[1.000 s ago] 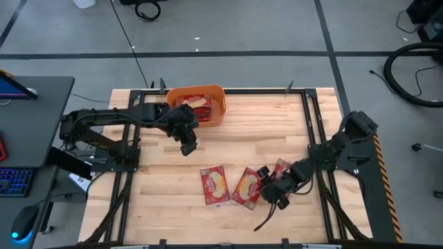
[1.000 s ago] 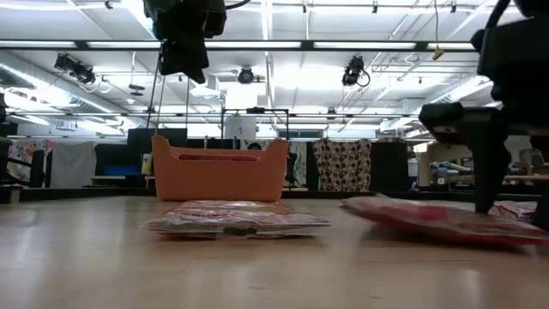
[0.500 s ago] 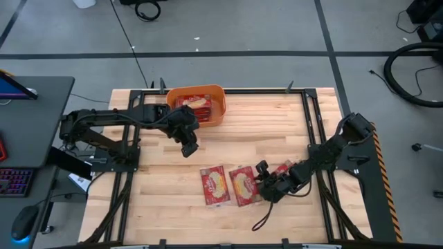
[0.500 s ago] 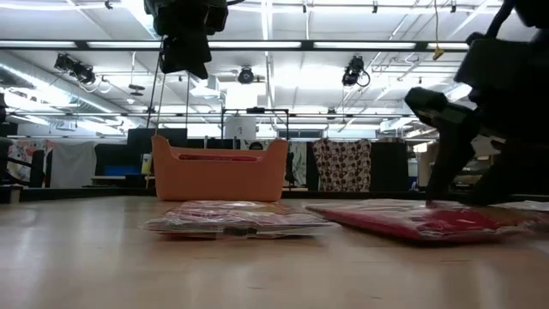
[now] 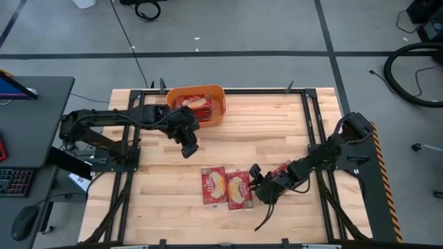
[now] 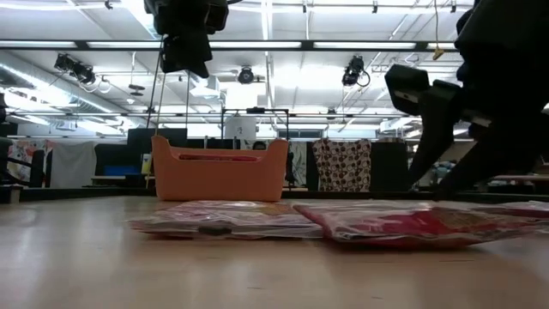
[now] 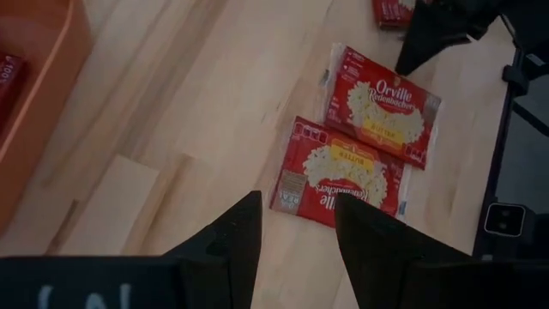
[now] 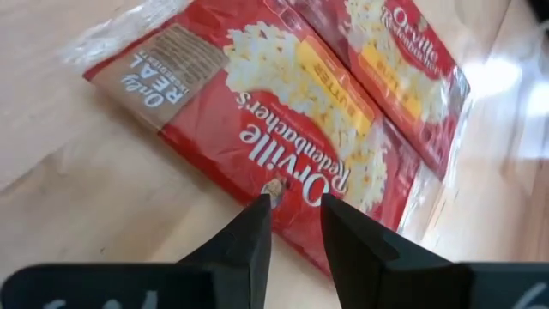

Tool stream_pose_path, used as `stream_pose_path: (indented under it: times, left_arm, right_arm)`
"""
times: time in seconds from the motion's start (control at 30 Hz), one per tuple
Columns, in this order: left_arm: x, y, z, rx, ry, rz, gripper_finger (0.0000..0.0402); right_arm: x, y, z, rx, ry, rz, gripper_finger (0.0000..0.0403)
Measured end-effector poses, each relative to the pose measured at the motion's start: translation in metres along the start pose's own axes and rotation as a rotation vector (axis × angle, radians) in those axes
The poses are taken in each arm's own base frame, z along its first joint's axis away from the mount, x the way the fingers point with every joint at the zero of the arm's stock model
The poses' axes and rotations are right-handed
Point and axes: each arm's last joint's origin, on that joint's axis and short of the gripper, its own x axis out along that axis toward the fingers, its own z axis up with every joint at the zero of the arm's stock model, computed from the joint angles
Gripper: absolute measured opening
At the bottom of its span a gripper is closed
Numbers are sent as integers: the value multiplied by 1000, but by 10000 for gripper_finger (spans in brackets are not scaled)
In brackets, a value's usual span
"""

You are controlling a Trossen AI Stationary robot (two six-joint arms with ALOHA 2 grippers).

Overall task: Sort popcorn bags into baskets
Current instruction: Put the red popcorn bag into the orange bin

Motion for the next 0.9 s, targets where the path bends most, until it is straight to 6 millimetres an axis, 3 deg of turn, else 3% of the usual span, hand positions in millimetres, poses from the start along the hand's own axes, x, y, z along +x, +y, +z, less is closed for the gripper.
stream_pose_path:
  times: [0.6, 0.9]
  left_arm:
    - [0, -4, 0, 15, -5, -18, 153]
    - [0, -4, 0, 18, -8, -19, 153]
  right_arm:
    - [2, -3, -8, -295, 38, 67, 108]
    - [24, -3, -12, -387, 28, 53, 108]
